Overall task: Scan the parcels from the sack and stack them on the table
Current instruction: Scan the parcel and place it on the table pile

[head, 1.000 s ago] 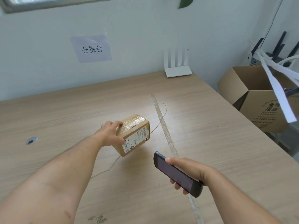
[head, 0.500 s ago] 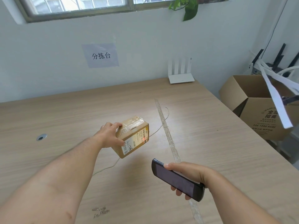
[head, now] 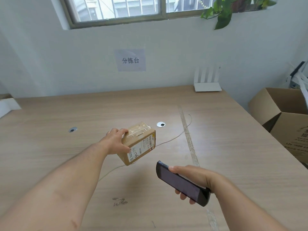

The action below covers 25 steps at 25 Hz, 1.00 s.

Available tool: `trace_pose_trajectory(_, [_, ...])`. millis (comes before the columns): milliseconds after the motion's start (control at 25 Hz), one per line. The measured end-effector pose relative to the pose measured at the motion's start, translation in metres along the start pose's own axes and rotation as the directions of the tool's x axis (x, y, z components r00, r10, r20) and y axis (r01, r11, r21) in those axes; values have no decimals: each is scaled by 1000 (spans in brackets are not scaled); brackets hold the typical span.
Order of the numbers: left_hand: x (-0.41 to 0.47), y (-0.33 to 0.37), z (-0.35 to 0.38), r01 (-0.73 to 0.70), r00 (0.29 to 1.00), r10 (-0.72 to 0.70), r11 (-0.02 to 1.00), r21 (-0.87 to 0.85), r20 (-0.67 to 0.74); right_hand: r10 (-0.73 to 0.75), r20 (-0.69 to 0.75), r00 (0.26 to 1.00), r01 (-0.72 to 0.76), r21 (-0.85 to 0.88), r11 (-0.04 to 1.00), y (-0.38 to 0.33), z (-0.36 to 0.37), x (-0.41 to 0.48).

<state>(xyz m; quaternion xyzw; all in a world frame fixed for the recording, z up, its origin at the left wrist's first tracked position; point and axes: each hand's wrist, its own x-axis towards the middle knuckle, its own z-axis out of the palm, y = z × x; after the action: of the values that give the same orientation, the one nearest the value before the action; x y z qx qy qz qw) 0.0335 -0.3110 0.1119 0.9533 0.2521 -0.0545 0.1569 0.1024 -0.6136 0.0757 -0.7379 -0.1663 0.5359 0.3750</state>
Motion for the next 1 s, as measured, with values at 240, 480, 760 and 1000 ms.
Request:
trace_pose_trajectory(240, [-36, -49, -18, 106, 992, -107, 994, -20, -61, -51, 66, 997, 55, -68, 996, -39, 32, 14])
trace_pose_trajectory(480, [-72, -121, -36, 225, 965, -229, 973, -48, -130, -145, 123, 982, 159, -120, 980, -91, 83, 31])
trace_pose_trajectory(760, [-153, -254, -59, 362, 901, -385, 921, -142, -199, -186, 242, 952, 240, -219, 946, -168, 203, 68])
trace_pose_trajectory(1000, [-282, -410, -90, 516, 779, -563, 826, -227, -276, -157, 421, 893, 318, -345, 883, -237, 381, 107])
